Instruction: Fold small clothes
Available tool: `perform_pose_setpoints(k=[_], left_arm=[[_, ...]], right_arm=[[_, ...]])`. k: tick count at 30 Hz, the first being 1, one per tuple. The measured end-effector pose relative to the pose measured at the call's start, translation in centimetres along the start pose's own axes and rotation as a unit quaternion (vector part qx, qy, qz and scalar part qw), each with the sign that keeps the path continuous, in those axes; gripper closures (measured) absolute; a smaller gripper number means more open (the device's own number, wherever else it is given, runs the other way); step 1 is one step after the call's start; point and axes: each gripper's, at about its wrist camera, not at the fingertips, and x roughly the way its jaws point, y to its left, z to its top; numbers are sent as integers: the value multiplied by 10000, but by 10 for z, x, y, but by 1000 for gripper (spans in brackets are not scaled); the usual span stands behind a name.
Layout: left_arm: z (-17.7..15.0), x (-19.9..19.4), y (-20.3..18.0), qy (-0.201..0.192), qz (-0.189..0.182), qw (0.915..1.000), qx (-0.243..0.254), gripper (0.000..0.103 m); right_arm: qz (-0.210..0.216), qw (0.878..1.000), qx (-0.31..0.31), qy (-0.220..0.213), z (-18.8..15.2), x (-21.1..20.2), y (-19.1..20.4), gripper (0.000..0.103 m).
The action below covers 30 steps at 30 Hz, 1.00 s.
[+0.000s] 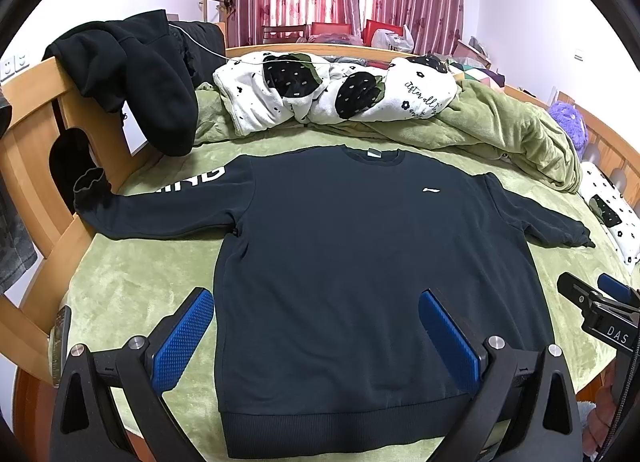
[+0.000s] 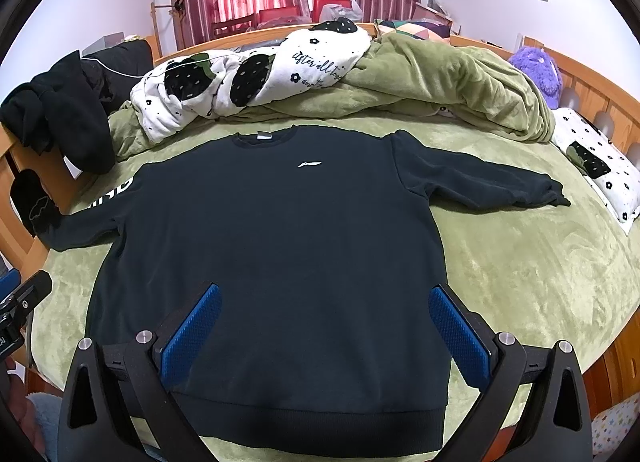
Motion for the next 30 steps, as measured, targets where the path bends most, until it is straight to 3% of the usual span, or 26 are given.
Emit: perform_pose_setpoints(k=[30], left_arm=[[1,-6,0,-42,-12,10000,-40,0]], right_arm=[[21,10000,36,5,0,-2,-3,1]])
